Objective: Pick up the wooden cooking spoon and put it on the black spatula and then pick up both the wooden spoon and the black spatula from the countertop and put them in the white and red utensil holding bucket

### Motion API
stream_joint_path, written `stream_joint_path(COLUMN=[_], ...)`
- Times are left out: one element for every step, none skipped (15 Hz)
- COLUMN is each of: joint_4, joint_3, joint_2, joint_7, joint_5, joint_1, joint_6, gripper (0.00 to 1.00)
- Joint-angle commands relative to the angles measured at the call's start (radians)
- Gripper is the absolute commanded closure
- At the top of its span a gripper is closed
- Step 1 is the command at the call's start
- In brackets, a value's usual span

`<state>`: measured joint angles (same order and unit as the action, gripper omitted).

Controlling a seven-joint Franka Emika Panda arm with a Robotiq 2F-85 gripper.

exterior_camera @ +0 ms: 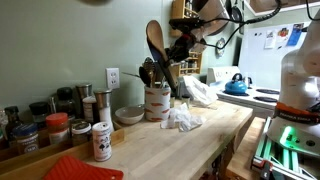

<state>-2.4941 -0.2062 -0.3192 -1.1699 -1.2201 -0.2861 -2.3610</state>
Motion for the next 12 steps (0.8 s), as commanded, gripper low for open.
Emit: stream_joint_path(joint_4=[-0.025, -0.023, -0.023, -0.022, -0.021, -0.021, -0.02, -0.02, -0.022, -0.024, -0.027, -0.032], joint_3=[-0.001, -0.002, -0.002, -0.001, -0.001, -0.002, -0.002, 0.0, 0.002, 0.003, 0.003, 0.003], joint_2=[-0.04, -0.036, -0.035, -0.034, -0.033, -0.03, -0.025, -0.022, -0.021, -0.021, -0.02, -0.019], joint_7=[0.09, 0.108, 0.13, 0.151, 0.178, 0.199, 0.224, 0.246, 0.275, 0.301, 0.324, 0.35], joint_5=[-0.117, -0.143, -0.171, -0.196, -0.224, -0.249, -0.275, -0.301, -0.33, -0.358, -0.381, -0.404], joint_1=[0.025, 0.029, 0.033, 0.036, 0.038, 0.041, 0.043, 0.045, 0.047, 0.051, 0.055, 0.058], joint_6=[0.043, 0.044, 0.046, 0.051, 0.051, 0.052, 0.054, 0.06, 0.069, 0.075, 0.081, 0.09], gripper=[0.97, 0.97, 0.97, 0.97, 0.97, 0.97, 0.97, 0.97, 0.97, 0.97, 0.97, 0.97])
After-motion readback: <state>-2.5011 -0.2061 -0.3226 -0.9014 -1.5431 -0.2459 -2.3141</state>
